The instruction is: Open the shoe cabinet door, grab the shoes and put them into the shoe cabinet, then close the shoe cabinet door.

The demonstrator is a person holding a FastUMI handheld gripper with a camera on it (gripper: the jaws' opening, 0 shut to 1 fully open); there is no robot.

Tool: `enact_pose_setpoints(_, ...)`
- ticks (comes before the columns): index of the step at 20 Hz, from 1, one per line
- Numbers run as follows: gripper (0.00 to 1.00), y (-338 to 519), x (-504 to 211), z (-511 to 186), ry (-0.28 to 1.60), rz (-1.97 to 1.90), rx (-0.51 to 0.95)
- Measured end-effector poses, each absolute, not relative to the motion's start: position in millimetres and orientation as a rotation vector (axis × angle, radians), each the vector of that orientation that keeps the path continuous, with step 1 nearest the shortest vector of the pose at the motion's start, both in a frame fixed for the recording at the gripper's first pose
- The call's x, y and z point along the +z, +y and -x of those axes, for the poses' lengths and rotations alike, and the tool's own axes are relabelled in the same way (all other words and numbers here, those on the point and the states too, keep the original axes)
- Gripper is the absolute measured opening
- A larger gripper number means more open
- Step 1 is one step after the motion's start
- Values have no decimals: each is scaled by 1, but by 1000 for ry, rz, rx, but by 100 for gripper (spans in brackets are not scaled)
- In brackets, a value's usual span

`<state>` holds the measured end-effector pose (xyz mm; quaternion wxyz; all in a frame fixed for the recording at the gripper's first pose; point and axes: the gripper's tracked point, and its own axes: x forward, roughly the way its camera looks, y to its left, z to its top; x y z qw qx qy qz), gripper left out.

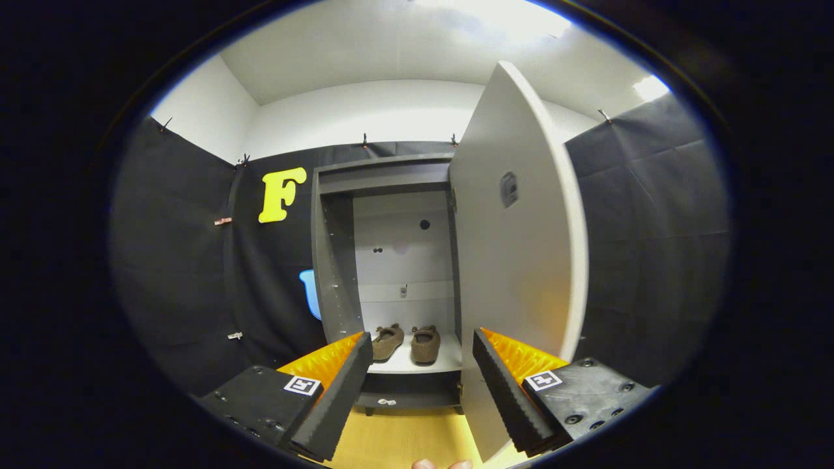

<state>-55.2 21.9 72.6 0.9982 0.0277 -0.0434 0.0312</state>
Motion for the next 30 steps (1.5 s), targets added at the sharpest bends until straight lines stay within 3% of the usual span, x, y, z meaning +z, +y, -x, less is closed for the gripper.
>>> enact_pose_setpoints(9, 98, -106, 51, 95, -10, -33, -137)
enact_pose_setpoints(15, 98, -197, 33, 56, -9, 11, -313)
enact_pose_setpoints(21, 98, -201, -2, 5, 60, -9, -267)
enact_pose_setpoints(30, 98, -178, -10, 5, 86, -69, -249)
